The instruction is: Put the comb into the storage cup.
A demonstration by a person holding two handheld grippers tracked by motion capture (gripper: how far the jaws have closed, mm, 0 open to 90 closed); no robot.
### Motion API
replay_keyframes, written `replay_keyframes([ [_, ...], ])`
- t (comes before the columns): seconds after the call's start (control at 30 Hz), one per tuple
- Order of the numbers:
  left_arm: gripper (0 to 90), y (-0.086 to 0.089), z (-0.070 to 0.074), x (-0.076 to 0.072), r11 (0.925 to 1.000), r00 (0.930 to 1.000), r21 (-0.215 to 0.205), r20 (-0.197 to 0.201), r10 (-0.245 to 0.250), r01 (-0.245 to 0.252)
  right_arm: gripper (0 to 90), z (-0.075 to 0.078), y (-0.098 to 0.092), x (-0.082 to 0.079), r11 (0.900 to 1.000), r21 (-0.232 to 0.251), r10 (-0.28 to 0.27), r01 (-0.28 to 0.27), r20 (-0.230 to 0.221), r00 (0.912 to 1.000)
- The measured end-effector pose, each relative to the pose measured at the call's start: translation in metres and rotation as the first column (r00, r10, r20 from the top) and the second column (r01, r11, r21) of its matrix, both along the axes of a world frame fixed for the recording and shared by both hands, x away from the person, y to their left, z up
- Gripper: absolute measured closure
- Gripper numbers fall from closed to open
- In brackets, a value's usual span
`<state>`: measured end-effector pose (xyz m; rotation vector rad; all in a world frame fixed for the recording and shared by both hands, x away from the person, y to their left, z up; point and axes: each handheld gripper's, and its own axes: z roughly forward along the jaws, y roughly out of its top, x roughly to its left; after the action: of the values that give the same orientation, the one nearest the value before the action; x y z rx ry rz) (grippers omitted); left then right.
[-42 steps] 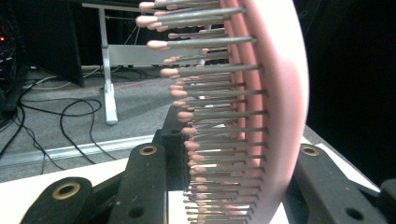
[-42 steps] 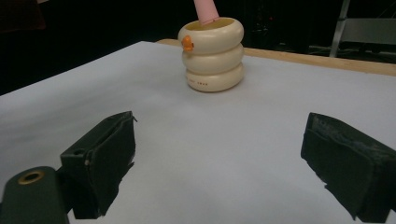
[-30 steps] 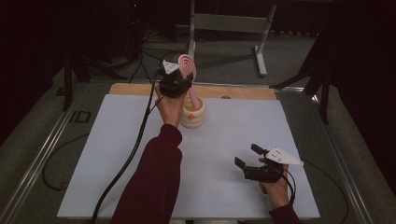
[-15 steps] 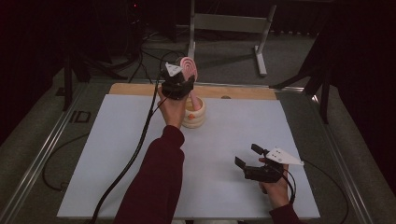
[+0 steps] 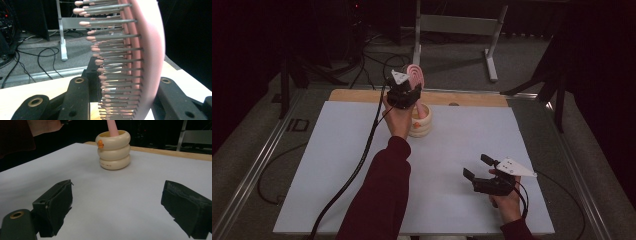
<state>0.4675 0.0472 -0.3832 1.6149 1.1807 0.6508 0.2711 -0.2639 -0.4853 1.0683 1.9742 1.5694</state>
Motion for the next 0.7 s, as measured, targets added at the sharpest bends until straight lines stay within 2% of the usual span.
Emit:
replay_keyframes([
  [0.7, 63.7, -0.005, -0.013, 0.002, 1.0, 0.9994, 0.0, -0.034, -0.001, 0.001, 10.2, 0.0, 0.0, 0.0, 1.0, 0.001, -0.001, 0.001, -0.003, 1.0],
])
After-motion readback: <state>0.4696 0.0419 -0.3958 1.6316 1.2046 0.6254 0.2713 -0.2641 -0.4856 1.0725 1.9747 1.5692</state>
